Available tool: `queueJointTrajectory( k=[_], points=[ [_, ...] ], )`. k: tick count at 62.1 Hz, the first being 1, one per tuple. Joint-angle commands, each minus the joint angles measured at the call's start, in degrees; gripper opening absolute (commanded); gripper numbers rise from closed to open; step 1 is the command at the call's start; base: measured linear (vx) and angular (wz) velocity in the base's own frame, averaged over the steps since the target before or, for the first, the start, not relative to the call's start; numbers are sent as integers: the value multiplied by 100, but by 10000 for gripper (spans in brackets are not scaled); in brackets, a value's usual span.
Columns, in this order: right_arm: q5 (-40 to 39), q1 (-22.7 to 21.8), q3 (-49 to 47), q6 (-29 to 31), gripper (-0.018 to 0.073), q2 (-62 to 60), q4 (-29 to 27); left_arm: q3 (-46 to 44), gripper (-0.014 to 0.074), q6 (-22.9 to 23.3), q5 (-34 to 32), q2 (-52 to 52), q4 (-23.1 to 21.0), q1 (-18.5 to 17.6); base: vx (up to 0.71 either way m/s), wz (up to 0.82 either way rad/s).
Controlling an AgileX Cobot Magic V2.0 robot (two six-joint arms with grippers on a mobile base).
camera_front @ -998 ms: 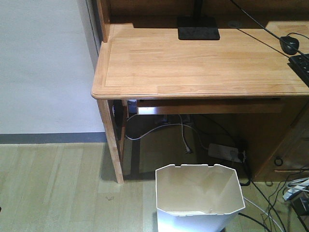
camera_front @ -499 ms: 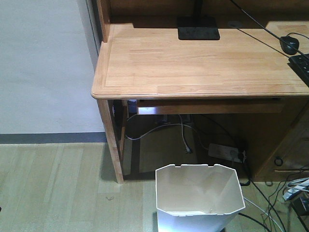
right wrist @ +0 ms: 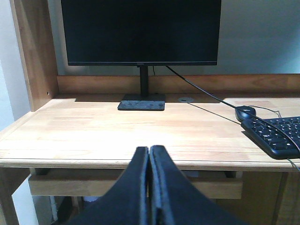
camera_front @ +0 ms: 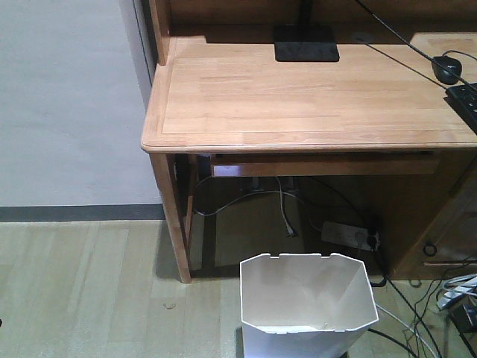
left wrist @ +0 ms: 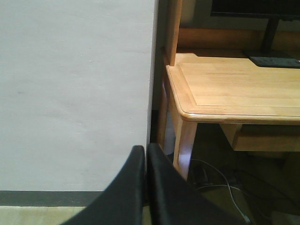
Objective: Move trash bin to bedside with robot
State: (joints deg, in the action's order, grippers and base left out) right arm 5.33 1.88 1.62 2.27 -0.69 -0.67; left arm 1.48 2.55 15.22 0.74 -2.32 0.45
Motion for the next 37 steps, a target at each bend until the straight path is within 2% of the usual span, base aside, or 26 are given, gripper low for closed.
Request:
queueJointTrajectory(
  k=[1,20,37],
  points=[
    [-410,-3,33,22,-9,-63,67,67,-6,35,-395,83,-24,5,0,0],
    [-796,-3,3,-1,-9,-63,-69,67,-6,35,-395,83,-24,5,0,0],
    [-733,-3,-586,5,-9,242,-122,67,-6,35,-395,83,-24,5,0,0]
  ],
)
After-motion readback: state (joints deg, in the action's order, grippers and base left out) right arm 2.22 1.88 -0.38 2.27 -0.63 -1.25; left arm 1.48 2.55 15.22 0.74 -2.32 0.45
